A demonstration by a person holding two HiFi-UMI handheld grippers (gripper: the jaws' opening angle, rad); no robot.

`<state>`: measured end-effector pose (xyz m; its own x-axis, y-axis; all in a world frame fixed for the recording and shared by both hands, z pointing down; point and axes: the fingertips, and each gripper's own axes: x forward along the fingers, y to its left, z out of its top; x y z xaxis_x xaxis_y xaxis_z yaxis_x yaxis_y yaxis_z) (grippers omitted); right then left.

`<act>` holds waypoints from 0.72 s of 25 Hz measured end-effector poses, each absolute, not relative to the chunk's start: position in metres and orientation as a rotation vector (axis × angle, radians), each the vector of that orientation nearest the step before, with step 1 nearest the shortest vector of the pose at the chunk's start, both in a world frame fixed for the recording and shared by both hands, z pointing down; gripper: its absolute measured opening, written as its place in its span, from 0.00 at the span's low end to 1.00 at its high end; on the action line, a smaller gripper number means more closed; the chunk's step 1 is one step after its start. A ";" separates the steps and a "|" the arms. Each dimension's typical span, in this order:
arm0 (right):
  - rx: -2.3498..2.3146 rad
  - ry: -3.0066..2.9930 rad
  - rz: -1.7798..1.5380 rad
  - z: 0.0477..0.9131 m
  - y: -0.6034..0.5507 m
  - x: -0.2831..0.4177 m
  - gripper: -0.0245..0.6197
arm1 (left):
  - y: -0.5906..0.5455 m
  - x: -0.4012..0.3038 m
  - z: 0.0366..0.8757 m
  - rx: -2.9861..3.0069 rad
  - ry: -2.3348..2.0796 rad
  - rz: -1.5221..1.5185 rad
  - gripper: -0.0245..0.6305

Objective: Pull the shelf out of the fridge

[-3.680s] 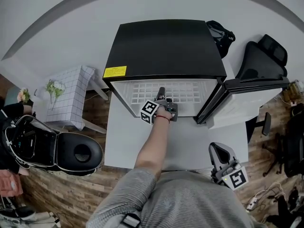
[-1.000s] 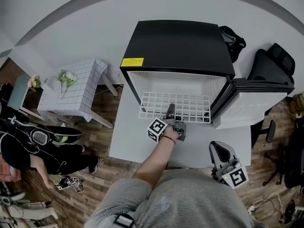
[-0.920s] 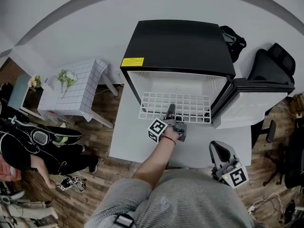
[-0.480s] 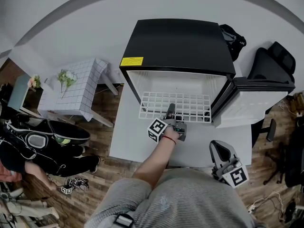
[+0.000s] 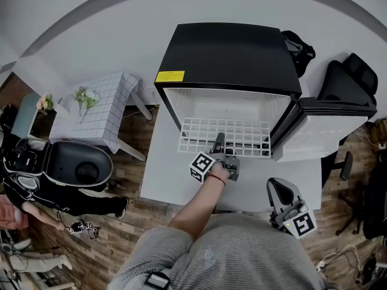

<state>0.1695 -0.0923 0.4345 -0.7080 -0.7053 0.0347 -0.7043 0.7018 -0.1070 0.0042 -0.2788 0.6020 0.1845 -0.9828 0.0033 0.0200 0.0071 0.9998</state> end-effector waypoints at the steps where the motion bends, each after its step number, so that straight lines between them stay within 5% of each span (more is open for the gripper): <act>1: -1.199 2.890 -0.177 0.435 -0.092 0.170 0.06 | -0.278 0.004 0.602 1.272 -1.060 -1.077 0.09; 18: -1.186 2.895 -0.168 0.433 -0.088 0.170 0.06 | -0.258 0.007 0.598 1.248 -1.062 -1.089 0.09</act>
<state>0.1700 -0.0884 0.4335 -0.7132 -0.7002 0.0326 -0.6993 0.7075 -0.1021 0.0067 -0.2584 0.5981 0.1715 -0.9851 0.0107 0.0359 0.0171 0.9992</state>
